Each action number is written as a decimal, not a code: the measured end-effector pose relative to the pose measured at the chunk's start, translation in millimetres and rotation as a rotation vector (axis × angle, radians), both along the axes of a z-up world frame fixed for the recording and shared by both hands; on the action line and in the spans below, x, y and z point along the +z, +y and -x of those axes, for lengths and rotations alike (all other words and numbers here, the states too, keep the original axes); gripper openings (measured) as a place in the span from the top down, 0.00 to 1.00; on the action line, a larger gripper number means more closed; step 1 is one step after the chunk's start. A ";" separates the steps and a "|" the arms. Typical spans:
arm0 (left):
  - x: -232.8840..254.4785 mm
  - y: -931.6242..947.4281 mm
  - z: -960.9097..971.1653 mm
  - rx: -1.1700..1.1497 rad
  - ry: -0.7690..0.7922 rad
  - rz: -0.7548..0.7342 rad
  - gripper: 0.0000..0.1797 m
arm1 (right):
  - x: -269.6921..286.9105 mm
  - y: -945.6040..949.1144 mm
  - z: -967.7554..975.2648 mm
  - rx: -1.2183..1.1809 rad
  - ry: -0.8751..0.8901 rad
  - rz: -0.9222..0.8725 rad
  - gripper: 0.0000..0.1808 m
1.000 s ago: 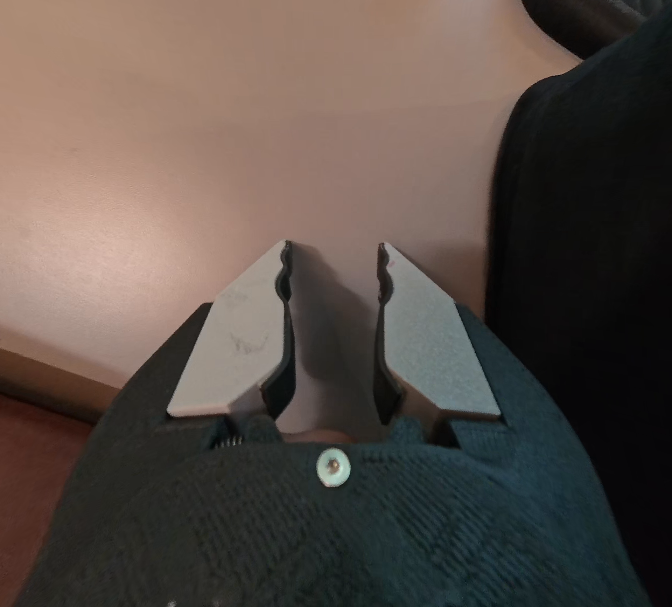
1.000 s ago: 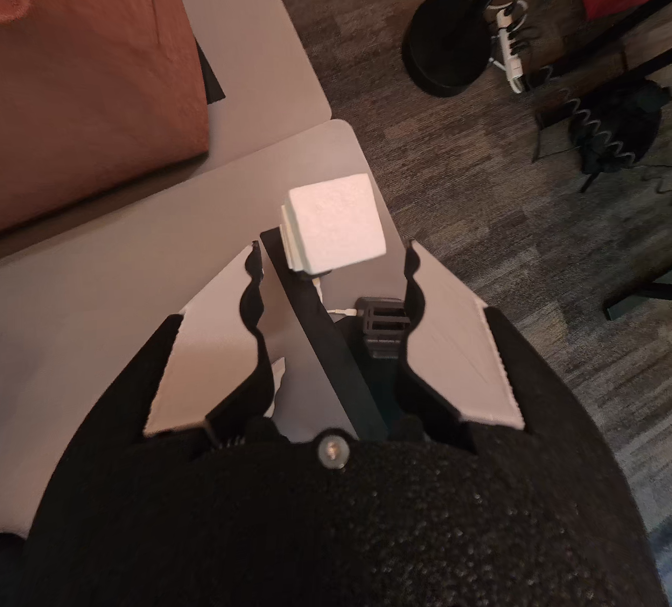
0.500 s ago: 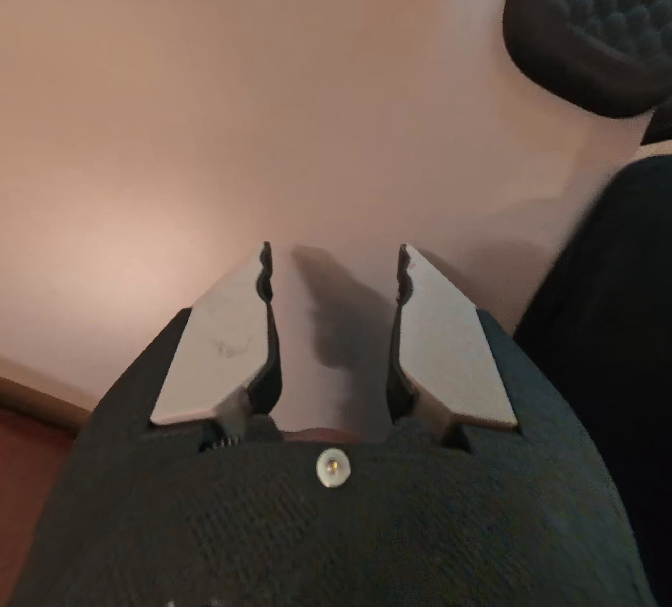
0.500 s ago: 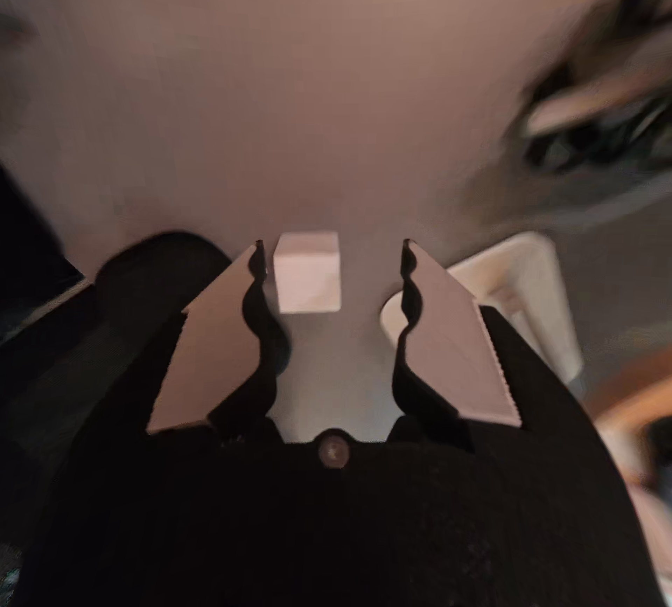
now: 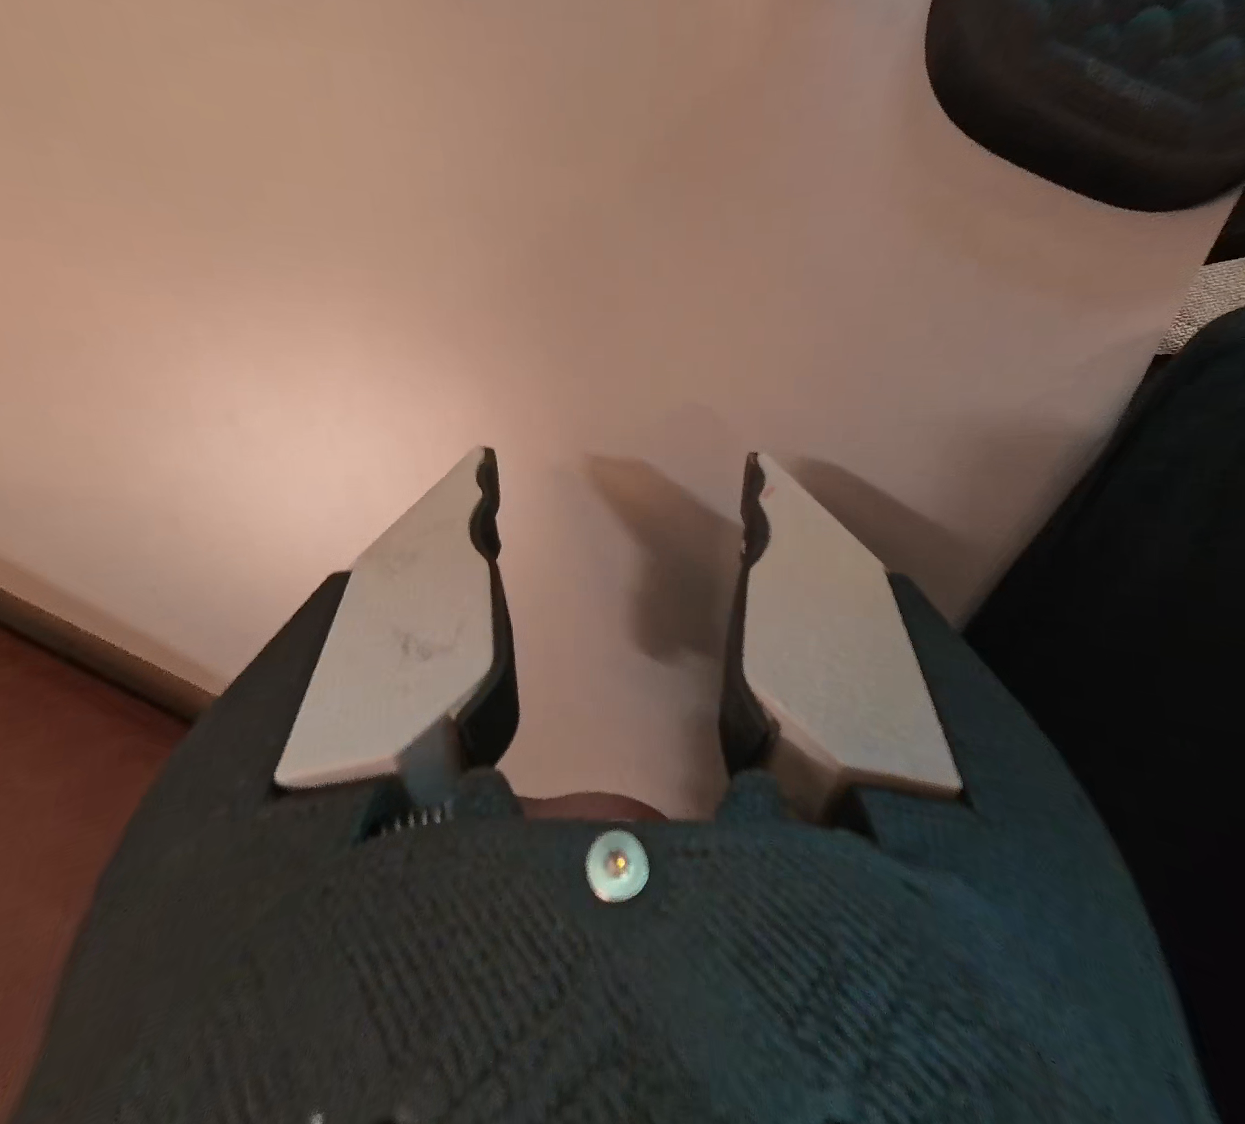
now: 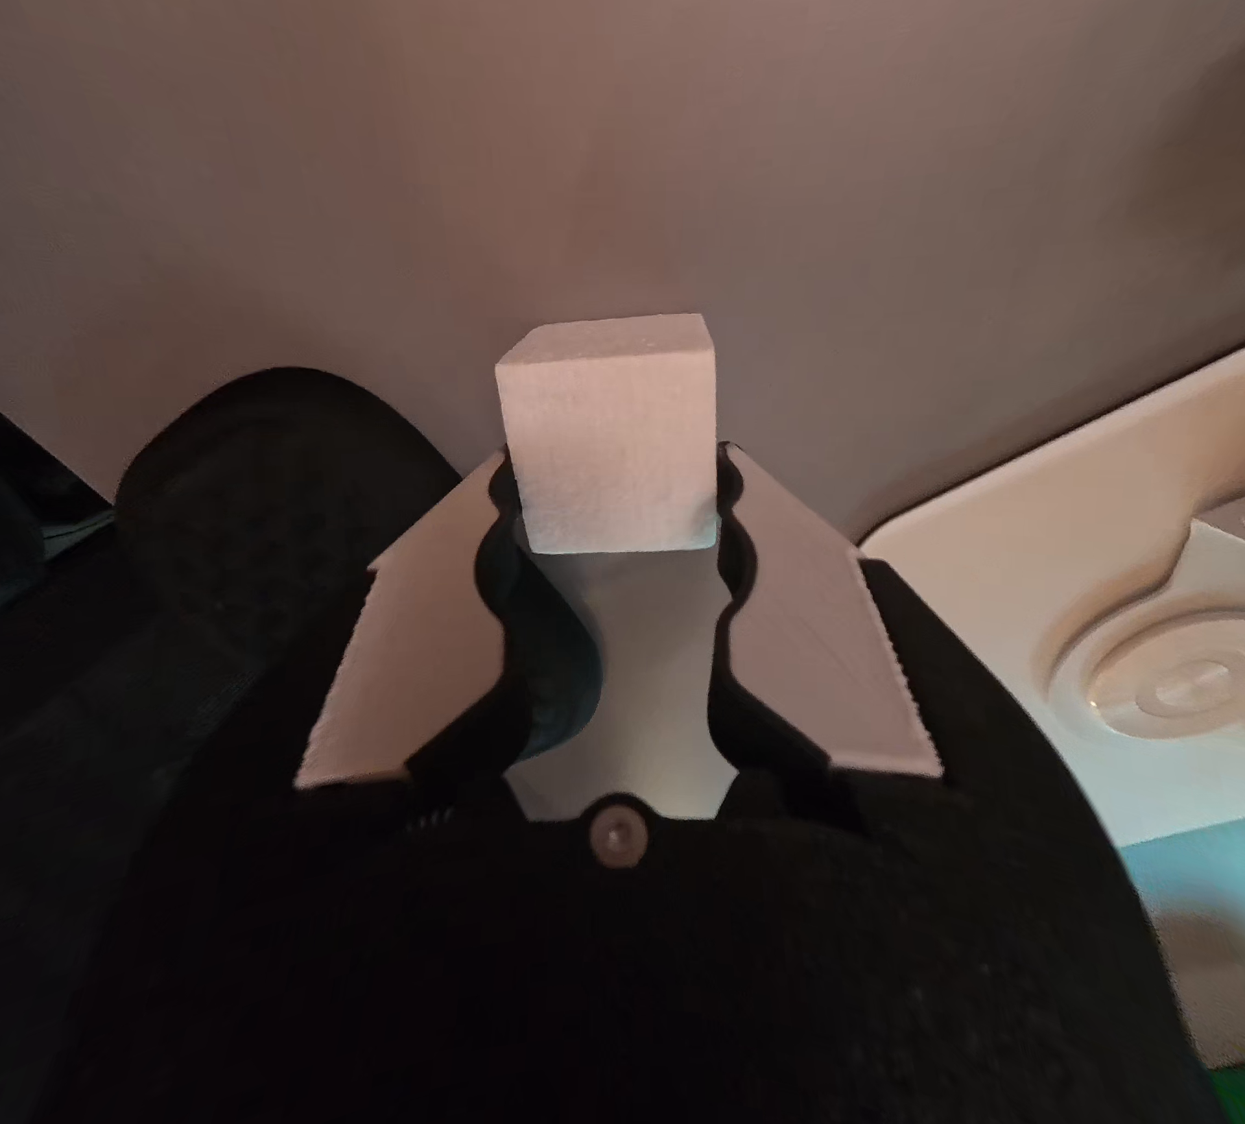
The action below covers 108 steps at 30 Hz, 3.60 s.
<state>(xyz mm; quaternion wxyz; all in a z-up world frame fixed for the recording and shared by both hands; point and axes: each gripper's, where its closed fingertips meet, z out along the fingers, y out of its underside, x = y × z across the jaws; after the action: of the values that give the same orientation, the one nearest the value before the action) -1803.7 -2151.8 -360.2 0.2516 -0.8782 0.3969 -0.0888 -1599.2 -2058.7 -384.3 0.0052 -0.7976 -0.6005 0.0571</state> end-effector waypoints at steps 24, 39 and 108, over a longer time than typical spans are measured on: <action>69.6 -8.8 -49.0 -0.205 -0.445 0.062 0.60 | 112.4 -90.9 145.0 0.160 0.546 0.341 0.69; 87.7 -1.6 -40.9 -0.179 -0.632 0.104 0.68 | 136.4 -98.1 175.2 0.157 0.684 0.446 0.68; 30.8 1.8 0.1 -0.029 -0.372 0.081 0.66 | 483.6 285.8 309.9 0.196 0.551 -0.582 0.59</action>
<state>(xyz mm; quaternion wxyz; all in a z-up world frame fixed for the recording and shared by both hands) -1803.8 -2150.0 -329.4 0.2837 -0.8503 0.3520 -0.2693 -1909.2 -1772.9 99.3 0.3857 -0.6568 -0.6407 0.0968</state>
